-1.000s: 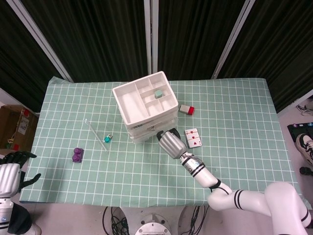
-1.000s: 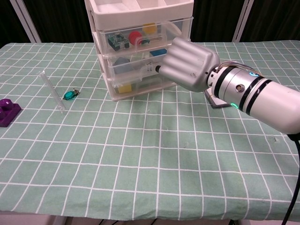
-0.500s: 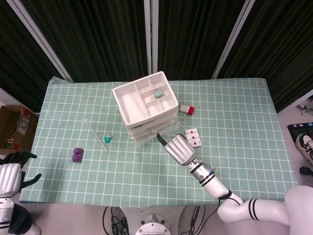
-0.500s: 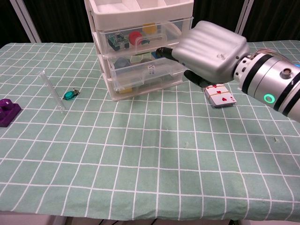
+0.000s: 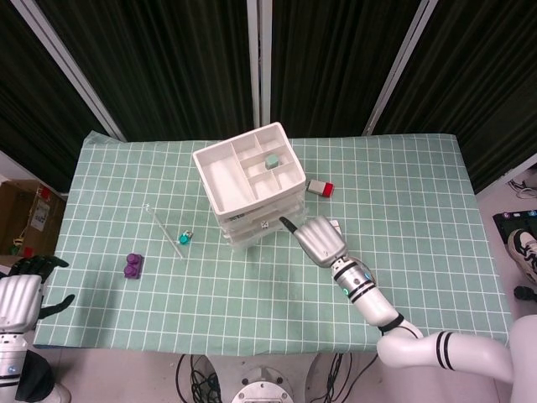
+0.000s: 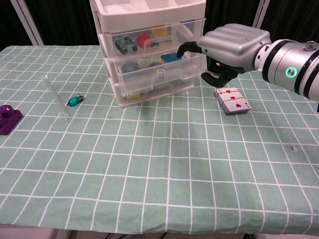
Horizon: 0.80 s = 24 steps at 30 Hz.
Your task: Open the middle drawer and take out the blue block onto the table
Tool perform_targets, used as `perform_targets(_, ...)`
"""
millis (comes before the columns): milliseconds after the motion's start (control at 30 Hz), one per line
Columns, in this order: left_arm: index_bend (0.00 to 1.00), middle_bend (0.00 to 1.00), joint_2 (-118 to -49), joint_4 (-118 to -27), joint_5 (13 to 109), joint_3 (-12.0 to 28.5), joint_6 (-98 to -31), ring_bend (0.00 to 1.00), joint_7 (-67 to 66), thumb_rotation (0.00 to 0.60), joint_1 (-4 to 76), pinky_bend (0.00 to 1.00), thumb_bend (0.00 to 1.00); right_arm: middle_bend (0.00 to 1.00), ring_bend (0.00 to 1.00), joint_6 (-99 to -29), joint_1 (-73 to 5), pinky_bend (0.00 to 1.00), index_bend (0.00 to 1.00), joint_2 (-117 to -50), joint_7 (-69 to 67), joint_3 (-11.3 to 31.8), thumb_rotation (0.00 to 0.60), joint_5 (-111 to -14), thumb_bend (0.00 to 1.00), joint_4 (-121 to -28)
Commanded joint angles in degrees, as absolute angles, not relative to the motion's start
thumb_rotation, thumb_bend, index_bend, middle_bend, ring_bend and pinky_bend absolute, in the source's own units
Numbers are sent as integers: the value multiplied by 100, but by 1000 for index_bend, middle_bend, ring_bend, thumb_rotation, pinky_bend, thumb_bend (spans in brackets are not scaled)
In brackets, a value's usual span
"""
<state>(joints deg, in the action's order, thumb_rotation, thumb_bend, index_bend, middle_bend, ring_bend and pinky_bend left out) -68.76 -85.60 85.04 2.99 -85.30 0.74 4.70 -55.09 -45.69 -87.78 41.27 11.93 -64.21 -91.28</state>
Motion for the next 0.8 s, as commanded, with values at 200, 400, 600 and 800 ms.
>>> perform_targets(200, 354, 315, -6829, -8650, 8481, 293, -8507, 241, 6, 600, 475, 231, 135, 935, 996, -5213, -4840, 1000, 198, -8837, 4026, 1261, 600, -6060, 476, -8833)
perform_targets(400, 354, 315, -6831, -8653, 8466, 294, -8502, 241, 8, 600, 476, 232, 135, 935, 996, -5171, -4889, 1000, 316, -8723, 3968, 1210, 600, -5786, 477, -8895)
perform_targets(600, 354, 315, -6889, -8597, 8437, 295, -8485, 241, 72, 600, 476, 232, 134, 935, 996, -5445, -4608, 1000, 362, -8492, 3499, 1022, 600, -6026, 477, -9201)
perform_targets(800, 354, 315, -6910, -8543, 8454, 313, -8485, 241, 104, 600, 503, 231, 135, 935, 996, -5659, -4334, 1000, 374, -8126, 3226, 750, 600, -6363, 477, -9603)
